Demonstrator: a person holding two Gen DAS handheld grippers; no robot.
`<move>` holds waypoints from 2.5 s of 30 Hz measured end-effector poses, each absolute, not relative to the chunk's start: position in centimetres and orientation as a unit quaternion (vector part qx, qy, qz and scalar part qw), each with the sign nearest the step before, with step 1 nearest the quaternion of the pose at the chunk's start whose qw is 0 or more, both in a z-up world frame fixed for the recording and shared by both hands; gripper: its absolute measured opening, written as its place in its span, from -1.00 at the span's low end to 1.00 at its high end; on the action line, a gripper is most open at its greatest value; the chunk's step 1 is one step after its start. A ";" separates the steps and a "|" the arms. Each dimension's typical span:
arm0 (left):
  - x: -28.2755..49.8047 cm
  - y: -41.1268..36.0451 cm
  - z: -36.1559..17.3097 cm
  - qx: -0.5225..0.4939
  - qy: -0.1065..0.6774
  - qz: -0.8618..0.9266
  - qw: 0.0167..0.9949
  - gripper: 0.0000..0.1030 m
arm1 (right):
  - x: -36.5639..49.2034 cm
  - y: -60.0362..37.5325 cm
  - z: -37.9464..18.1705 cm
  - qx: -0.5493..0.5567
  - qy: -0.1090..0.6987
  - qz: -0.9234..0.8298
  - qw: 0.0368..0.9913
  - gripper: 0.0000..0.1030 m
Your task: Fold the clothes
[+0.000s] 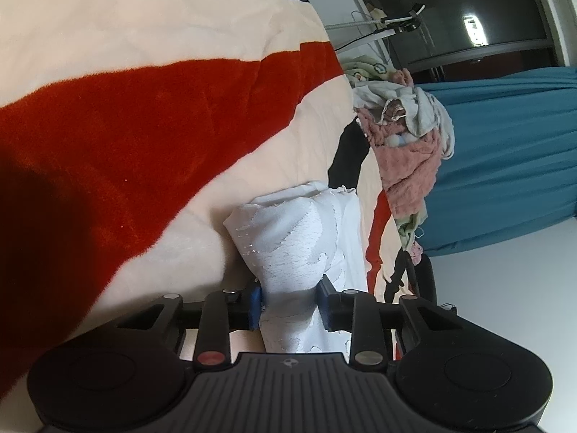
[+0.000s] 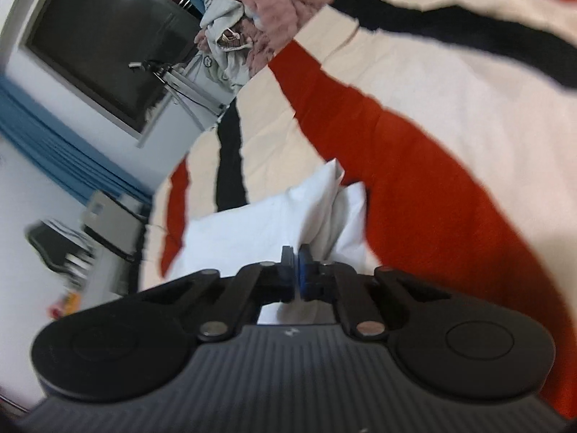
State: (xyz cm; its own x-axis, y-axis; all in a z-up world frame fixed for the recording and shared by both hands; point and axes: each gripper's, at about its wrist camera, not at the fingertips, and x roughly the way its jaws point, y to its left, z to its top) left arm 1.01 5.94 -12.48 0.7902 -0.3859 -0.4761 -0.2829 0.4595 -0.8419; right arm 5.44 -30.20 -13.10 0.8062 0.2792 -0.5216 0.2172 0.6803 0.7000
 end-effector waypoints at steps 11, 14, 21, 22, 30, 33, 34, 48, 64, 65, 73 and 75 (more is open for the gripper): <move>0.8 6.4 -13.0 -0.538 0.321 -0.034 0.779 -0.43 | 2.0 -31.5 -13.4 0.458 0.304 -0.017 0.835 -0.88; 0.9 6.3 -13.1 -0.539 0.321 -0.032 0.778 -0.42 | 0.4 -30.8 -12.6 0.484 0.286 0.023 0.826 -0.78; 1.1 6.4 -13.2 -0.545 0.323 -0.030 0.773 -0.39 | -2.8 -28.1 -11.4 0.527 0.265 0.104 0.801 0.51; 1.1 6.3 -13.3 -0.546 0.322 -0.029 0.773 -0.39 | -2.8 -27.5 -11.8 0.531 0.279 0.116 0.792 0.51; 1.2 5.9 -13.0 -0.536 0.314 -0.025 0.783 -0.43 | -0.5 -22.6 -15.6 0.535 0.344 0.105 0.765 0.08; 1.1 5.8 -13.0 -0.538 0.310 -0.031 0.783 -0.51 | 0.2 -22.6 -16.0 0.528 0.334 0.074 0.777 -0.34; 1.1 5.7 -12.9 -0.536 0.309 -0.033 0.785 -0.52 | 0.2 -22.7 -16.0 0.526 0.330 0.067 0.781 -0.40; -0.7 5.0 -12.5 -0.537 0.324 -0.061 0.776 -0.55 | -3.7 -26.8 -16.4 0.579 0.268 -0.024 0.770 -0.42; -0.5 5.4 -13.1 -0.547 0.327 -0.047 0.769 -0.54 | -3.3 -26.6 -16.9 0.612 0.292 0.034 0.734 0.63; -0.4 5.4 -13.1 -0.547 0.327 -0.047 0.769 -0.54 | -3.0 -26.3 -17.4 0.618 0.305 0.035 0.724 0.63; -0.3 5.3 -13.2 -0.545 0.327 -0.041 0.771 -0.54 | -1.9 -24.1 -15.8 0.518 0.297 0.001 0.802 0.59; -0.4 5.2 -13.2 -0.542 0.326 -0.039 0.773 -0.53 | -1.0 -23.5 -15.6 0.481 0.288 -0.021 0.828 0.62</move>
State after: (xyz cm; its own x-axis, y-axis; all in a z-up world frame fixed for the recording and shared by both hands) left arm -0.39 5.21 -13.18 0.7842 -0.4138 -0.4624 -0.2940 0.4084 -0.8641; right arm -0.96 -23.53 -15.58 0.8331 0.2421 -0.4974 0.3122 0.5365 0.7840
